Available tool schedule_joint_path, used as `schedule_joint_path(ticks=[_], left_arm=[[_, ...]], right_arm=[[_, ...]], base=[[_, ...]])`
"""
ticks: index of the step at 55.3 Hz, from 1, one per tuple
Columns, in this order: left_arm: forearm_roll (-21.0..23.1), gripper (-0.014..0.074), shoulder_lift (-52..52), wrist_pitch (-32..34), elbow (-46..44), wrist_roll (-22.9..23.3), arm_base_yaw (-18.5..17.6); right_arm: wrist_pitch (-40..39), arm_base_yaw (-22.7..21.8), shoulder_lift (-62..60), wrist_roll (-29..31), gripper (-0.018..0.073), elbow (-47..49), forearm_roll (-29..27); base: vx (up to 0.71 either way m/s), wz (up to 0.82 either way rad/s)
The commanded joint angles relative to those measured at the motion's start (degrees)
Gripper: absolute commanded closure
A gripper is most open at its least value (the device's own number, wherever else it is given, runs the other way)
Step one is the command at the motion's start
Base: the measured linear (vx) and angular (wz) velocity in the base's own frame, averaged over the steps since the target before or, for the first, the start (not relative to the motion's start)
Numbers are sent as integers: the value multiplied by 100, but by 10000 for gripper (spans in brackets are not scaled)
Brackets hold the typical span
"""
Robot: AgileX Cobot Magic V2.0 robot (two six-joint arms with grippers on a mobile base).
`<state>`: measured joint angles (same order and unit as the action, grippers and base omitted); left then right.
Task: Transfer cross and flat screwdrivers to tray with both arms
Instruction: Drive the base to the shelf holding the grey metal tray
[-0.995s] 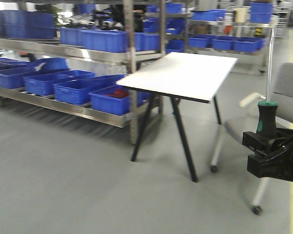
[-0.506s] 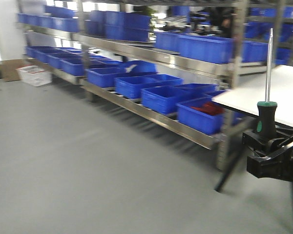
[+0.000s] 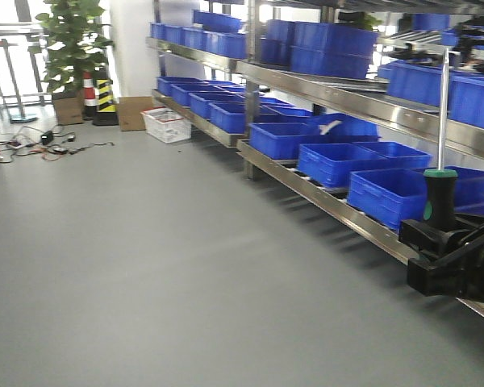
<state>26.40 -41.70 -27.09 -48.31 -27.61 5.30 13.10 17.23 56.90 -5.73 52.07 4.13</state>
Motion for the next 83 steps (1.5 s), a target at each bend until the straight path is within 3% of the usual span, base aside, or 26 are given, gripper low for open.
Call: schedule_joint_path(ticks=[1, 49, 83], left_arm=[[151, 594, 40, 490, -155, 1, -23], [151, 594, 40, 493, -155, 1, -23], [139, 594, 40, 500, -155, 1, -264]], right_arm=[[-526, -18, -78, 16, 567, 173, 58], [-525, -18, -71, 16, 567, 173, 58], [-529, -18, -71, 16, 567, 173, 58]], base=[[56, 33], [62, 30], [66, -14]])
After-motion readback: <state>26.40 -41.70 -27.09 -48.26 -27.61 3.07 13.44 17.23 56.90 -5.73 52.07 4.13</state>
